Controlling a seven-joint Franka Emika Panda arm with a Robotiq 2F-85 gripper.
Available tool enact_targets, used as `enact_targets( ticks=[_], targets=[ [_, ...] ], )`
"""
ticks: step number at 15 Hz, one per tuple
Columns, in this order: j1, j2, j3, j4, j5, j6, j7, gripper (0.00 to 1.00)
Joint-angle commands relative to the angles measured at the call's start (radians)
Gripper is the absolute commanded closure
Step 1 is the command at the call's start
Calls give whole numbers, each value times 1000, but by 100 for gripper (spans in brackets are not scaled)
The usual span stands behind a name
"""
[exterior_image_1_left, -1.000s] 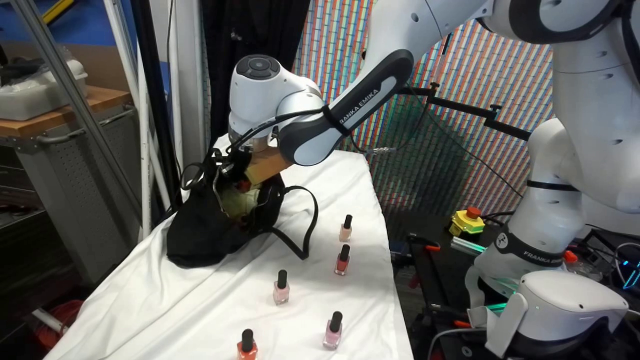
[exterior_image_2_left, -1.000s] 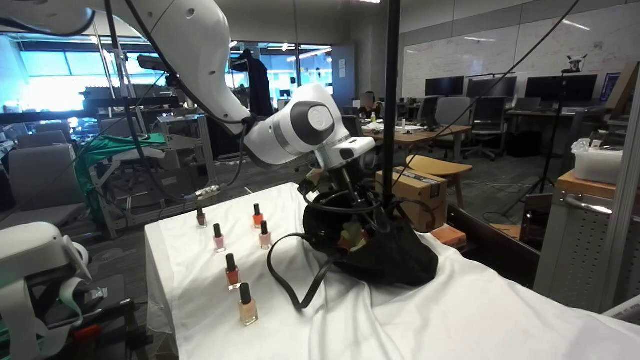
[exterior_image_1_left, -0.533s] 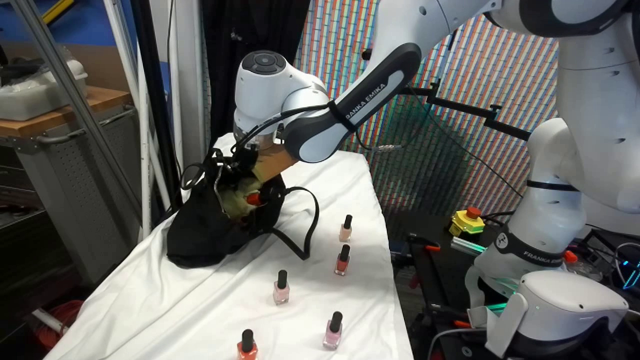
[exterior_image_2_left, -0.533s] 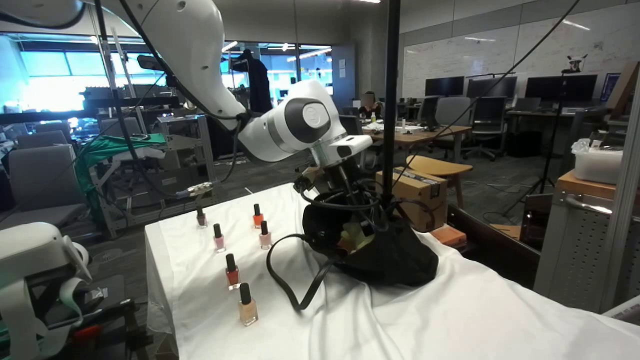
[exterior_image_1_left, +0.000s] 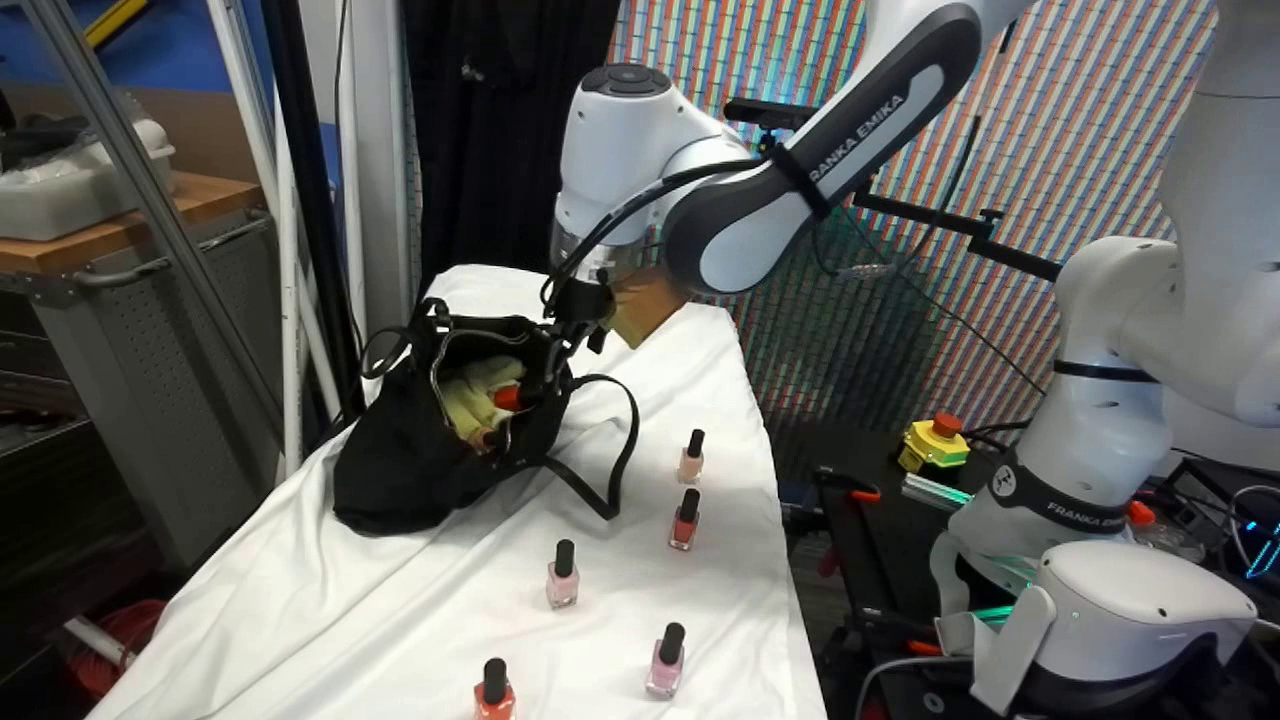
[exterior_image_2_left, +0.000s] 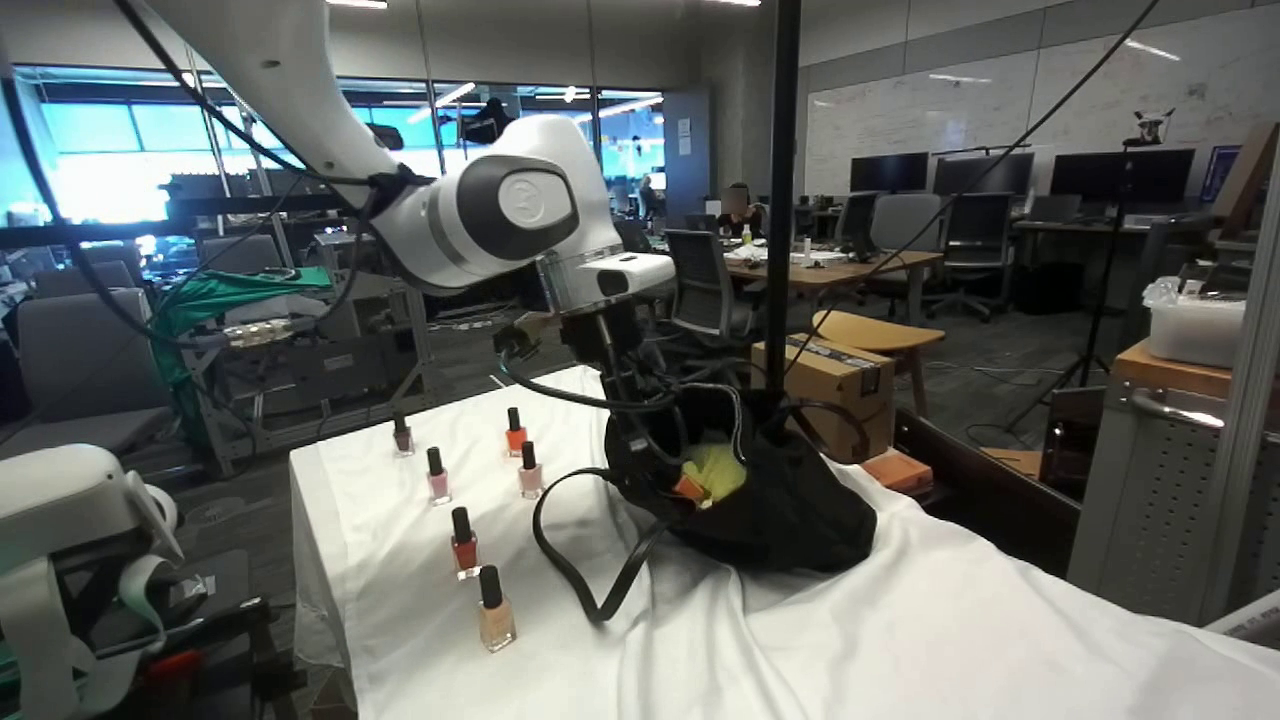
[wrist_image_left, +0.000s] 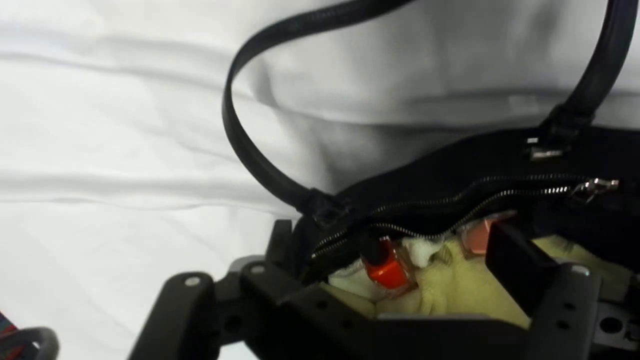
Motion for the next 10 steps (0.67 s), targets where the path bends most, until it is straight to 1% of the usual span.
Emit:
enact_targets(
  ticks=[1, 4, 6, 10],
  targets=[
    [-23, -190, 30, -193, 56, -26, -100, 0],
    [-41, -270, 43, -299, 69, -24, -148, 0],
    [-57, -302, 53, -353, 79, -23, -192, 0],
    [-85, -317, 65, -430, 74, -2, -260, 0]
  ],
)
